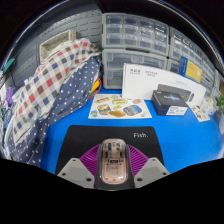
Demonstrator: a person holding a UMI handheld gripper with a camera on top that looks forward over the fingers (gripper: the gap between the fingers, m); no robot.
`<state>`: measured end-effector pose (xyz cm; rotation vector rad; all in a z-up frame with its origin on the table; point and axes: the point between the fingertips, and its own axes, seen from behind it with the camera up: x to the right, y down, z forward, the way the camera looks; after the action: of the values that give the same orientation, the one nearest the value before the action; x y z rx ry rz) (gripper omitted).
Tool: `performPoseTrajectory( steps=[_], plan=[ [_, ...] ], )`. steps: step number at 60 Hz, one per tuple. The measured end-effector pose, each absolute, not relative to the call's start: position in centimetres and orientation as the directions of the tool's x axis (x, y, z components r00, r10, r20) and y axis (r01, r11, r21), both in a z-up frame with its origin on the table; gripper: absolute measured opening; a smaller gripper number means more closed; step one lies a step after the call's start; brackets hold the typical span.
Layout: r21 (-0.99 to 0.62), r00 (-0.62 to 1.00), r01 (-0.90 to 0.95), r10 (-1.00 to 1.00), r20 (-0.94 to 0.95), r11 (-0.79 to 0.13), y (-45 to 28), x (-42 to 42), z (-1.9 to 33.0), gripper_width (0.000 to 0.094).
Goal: Arrange mouse
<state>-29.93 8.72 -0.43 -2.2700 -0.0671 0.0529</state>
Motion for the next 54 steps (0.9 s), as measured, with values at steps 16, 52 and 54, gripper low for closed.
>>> performPoseTrajectory(
  steps=[16, 52, 54],
  plan=[
    [-0.773, 0.997, -0.015, 0.049, -0.060, -0.634, 8.6, -28.6, 2.6, 0.0812],
    [-0.845, 0.997, -0.060, 0.006, -0.074, -0.531, -1.9, -4.8, 19.1, 0.0836],
    [-0.851, 0.998, -0.044, 0.008, -0.057, -0.523, -2.5, -3.4, 19.3, 0.0834]
  ],
)
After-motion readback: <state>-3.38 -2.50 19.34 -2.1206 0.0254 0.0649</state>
